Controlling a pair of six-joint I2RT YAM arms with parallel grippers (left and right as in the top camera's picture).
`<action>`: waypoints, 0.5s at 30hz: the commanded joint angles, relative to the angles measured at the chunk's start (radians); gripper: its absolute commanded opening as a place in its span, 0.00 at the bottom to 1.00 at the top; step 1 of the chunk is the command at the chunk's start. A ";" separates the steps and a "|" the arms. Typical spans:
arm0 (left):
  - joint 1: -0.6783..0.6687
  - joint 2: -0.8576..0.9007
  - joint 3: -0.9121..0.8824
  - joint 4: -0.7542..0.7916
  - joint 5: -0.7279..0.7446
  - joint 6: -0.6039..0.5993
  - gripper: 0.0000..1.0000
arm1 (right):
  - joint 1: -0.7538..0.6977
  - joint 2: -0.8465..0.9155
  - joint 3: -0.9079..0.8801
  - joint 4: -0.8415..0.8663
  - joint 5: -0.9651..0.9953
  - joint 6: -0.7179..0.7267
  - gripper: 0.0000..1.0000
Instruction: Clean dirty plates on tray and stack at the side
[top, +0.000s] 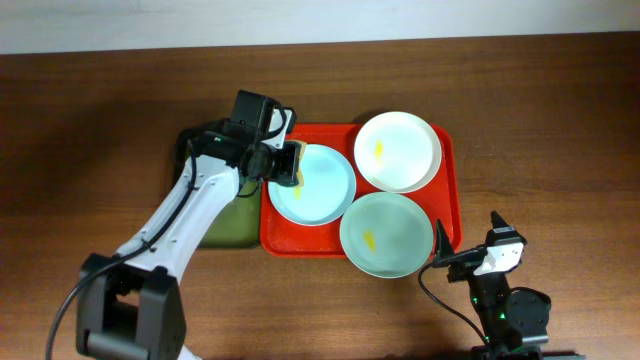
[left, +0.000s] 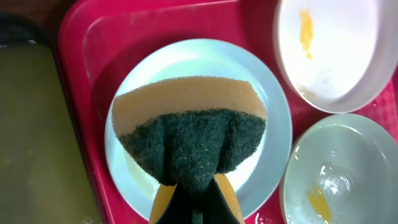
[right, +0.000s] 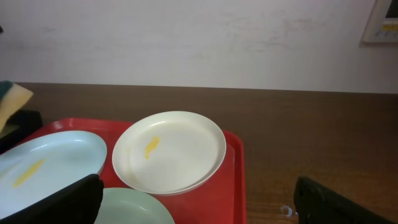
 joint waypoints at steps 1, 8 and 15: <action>0.000 0.037 -0.001 0.003 -0.003 -0.047 0.00 | -0.001 -0.006 -0.005 -0.006 0.010 0.000 0.98; -0.005 0.077 -0.001 0.023 -0.014 -0.072 0.00 | -0.001 -0.006 -0.005 -0.006 0.010 0.000 0.99; -0.005 0.093 -0.001 0.027 -0.019 -0.072 0.00 | -0.001 -0.006 -0.005 -0.006 0.008 0.000 0.98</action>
